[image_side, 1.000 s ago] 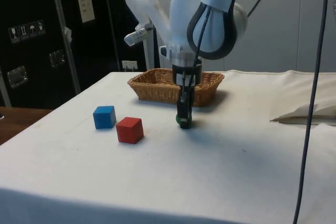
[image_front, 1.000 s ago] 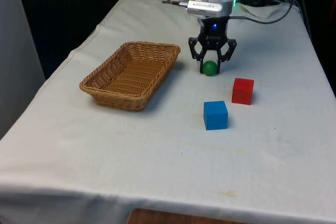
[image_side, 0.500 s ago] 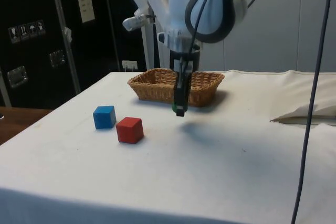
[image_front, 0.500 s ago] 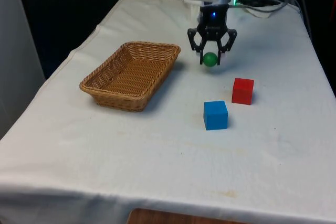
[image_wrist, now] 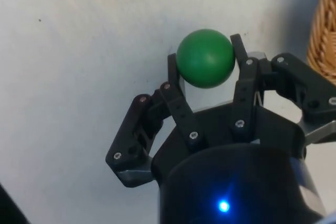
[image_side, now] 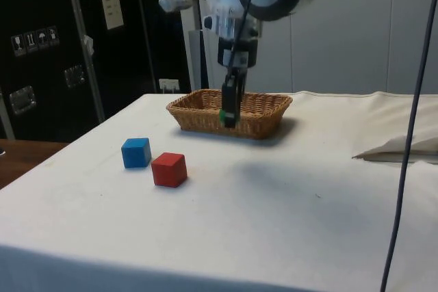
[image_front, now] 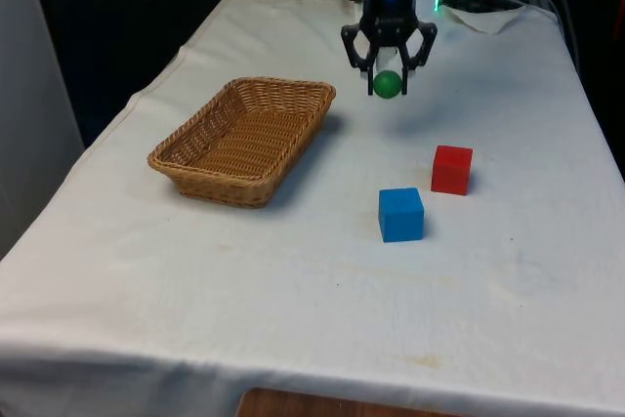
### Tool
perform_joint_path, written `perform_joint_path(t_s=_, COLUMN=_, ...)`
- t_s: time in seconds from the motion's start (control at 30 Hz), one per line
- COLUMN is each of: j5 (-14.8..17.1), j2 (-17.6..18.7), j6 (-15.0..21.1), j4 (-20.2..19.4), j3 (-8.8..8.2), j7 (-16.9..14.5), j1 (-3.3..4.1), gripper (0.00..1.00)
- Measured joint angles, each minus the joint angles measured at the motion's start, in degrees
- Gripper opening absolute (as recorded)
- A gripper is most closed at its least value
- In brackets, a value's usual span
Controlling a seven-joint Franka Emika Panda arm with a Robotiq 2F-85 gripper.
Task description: Place all non-red objects into the basket.
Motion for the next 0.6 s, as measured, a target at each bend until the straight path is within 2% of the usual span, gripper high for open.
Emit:
perform_joint_path(t_s=0.33, j5=-1.89, j2=-3.27, j6=-7.16, j4=3.90, j3=-3.21, j7=-1.15, j1=-0.17, gripper=0.00)
perform_joint_path(t_s=0.6, j5=-1.89, j2=-3.78, j6=-11.40, j4=6.70, j3=-5.44, j7=-3.27, j1=-0.40, gripper=0.00)
